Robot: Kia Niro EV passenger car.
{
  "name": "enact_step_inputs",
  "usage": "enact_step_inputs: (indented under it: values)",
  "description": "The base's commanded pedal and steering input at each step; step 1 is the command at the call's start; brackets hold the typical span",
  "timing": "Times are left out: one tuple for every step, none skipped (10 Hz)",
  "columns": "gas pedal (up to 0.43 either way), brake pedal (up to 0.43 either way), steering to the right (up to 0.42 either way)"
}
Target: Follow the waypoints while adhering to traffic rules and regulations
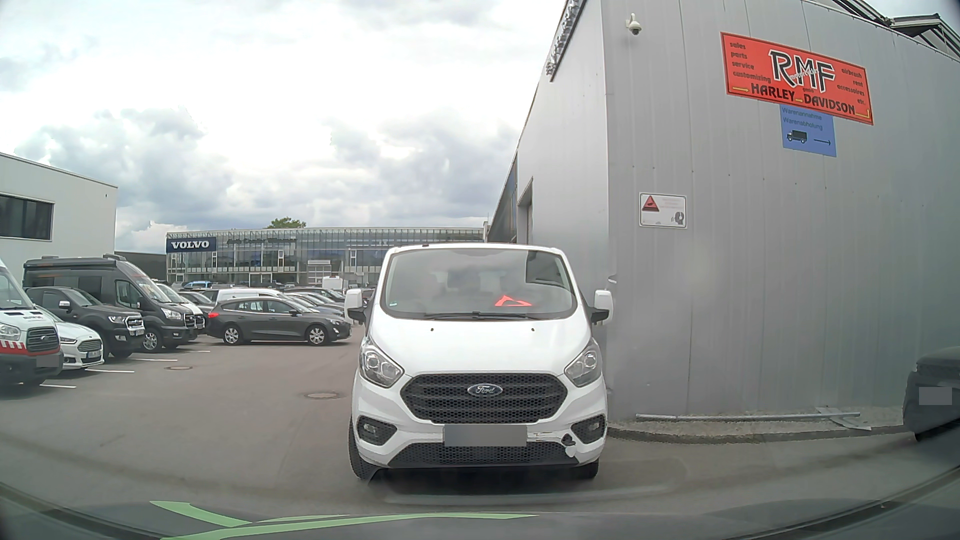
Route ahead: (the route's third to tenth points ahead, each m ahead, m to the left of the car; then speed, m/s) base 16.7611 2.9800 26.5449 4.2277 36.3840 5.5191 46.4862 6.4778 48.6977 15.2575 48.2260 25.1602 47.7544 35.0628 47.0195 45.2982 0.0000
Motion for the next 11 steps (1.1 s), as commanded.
enact_step_inputs:
  values:
    - [0.000, 0.470, -0.462]
    - [0.000, 0.470, -0.462]
    - [0.000, 0.470, -0.463]
    - [0.000, 0.470, -0.462]
    - [0.000, 0.470, -0.462]
    - [0.000, 0.470, -0.462]
    - [0.000, 0.470, -0.462]
    - [0.000, 0.470, -0.463]
    - [0.000, 0.470, -0.462]
    - [0.000, 0.470, -0.462]
    - [0.000, 0.470, -0.462]
